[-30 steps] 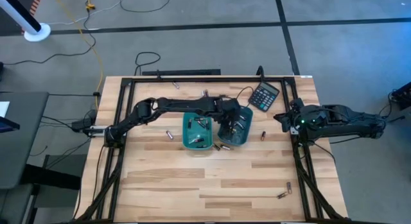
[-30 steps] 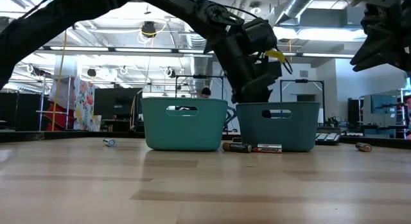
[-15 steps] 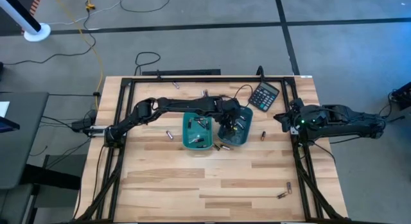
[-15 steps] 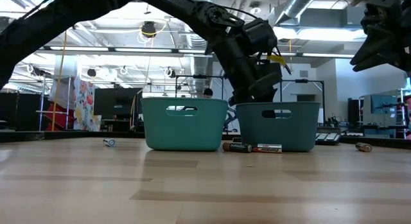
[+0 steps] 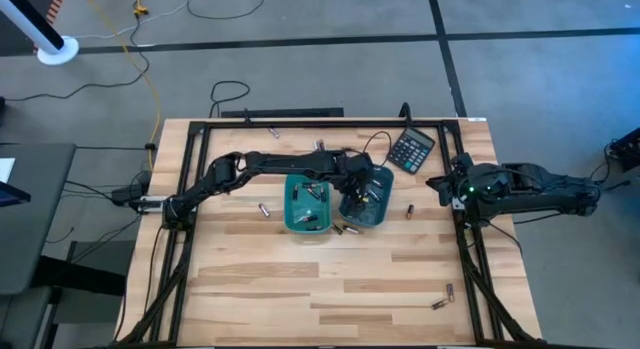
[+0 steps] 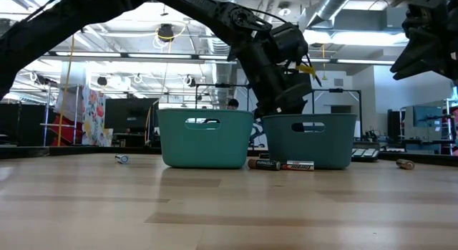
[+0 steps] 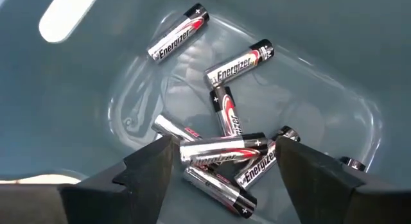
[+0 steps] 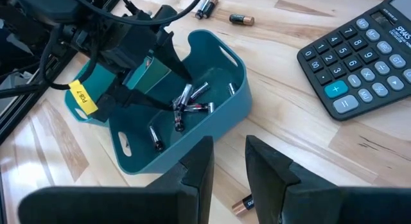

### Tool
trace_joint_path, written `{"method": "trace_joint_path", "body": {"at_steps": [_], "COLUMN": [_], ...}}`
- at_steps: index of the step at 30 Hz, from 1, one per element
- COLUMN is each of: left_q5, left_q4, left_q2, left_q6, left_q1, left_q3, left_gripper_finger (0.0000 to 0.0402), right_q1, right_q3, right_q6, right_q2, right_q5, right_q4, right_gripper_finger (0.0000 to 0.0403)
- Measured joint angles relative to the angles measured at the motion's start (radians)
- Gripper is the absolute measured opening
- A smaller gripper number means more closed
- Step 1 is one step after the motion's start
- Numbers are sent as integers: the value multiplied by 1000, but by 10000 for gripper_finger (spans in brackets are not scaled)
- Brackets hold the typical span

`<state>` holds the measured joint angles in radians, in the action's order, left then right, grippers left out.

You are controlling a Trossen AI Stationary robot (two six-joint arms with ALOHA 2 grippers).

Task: Sort batteries
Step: Put the silver battery into the blue bin, then put the black battery into the green bin

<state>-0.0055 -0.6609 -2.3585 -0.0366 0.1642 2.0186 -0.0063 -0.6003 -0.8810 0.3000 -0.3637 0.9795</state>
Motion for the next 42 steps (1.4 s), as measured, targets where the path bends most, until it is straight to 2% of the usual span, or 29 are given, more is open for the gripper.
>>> {"method": "trace_joint_path", "body": {"at_steps": [9,16,24,32,42], "left_q5": [-6,-6,-6,0,78], "left_q4": [2,-7,-39,-200,-171], "left_q2": [0,0,1,2,93], "left_q6": [68,17,10,-3,48], "left_q1": [0,0,1,1,-22], "left_q3": [0,23,152,306,262], "left_gripper_finger": [276,277,277,277,277], "right_q1": [0,0,0,0,0], "right_q3": [0,0,0,0,0], "right_q6": [0,0,1,-1,-131], "right_q2": [0,0,0,0,0], "right_q5": [0,0,0,0,0], "right_q4": [0,0,0,0,0], "right_gripper_finger": [108,108,108,108,108]}}
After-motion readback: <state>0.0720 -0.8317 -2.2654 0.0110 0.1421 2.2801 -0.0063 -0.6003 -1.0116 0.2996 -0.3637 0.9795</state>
